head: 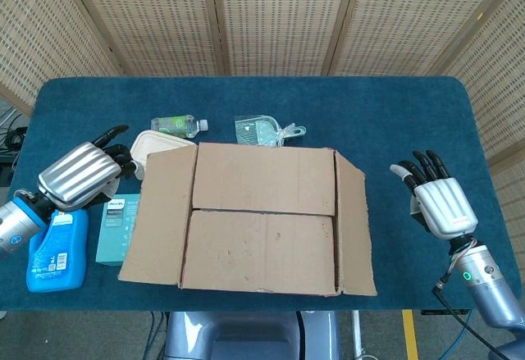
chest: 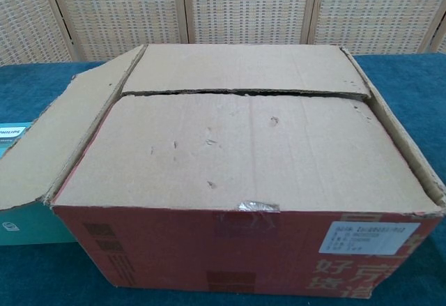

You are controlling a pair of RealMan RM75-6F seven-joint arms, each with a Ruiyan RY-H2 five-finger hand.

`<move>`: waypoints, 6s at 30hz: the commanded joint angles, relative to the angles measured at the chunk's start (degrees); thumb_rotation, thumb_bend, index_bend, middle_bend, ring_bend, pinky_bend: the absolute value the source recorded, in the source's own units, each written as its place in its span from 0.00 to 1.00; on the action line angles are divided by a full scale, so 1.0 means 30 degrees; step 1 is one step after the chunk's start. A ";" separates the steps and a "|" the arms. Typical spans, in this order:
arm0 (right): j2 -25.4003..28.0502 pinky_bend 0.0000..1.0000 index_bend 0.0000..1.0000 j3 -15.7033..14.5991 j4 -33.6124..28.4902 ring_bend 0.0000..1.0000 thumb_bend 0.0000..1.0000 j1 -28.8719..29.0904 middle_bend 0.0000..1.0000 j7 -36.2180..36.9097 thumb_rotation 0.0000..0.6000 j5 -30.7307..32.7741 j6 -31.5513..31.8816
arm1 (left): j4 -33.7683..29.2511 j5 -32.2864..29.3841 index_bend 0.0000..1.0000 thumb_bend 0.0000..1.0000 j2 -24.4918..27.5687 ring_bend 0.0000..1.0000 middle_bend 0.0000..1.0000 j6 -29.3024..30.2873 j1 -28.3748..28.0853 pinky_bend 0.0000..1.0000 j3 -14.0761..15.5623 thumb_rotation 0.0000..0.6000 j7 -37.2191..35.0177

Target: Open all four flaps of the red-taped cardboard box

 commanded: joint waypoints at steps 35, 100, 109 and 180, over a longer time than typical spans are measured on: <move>-0.0970 0.00 0.16 -0.0256 0.0745 0.00 0.90 -0.0268 0.17 0.0099 1.00 0.0067 0.0303 | 0.0227 -0.9436 0.07 0.16 -1.0436 0.00 0.00 0.0982 -0.0338 0.00 -0.1981 1.00 1.0692; -0.0535 0.00 0.16 -0.0250 0.1522 0.00 0.90 -0.0651 0.17 0.1223 1.00 0.0112 0.0419 | 0.5171 -1.0123 0.04 0.14 -1.5631 0.00 0.00 0.5103 -0.2134 0.00 -0.4824 1.00 1.2791; -0.0357 0.00 0.16 -0.0251 0.1311 0.00 0.90 -0.0740 0.17 0.1109 1.00 0.0153 0.0503 | 0.8419 -1.0420 0.02 0.14 -1.6536 0.00 0.00 0.4291 -0.3673 0.00 -0.5707 1.00 1.3297; -0.0068 0.00 0.16 -0.0452 0.1032 0.00 0.90 -0.1224 0.17 0.1671 1.00 -0.0128 0.0824 | -0.0742 -1.1952 0.33 0.35 -1.1817 0.00 0.00 -0.1323 -0.2102 0.00 -0.2093 0.12 1.0034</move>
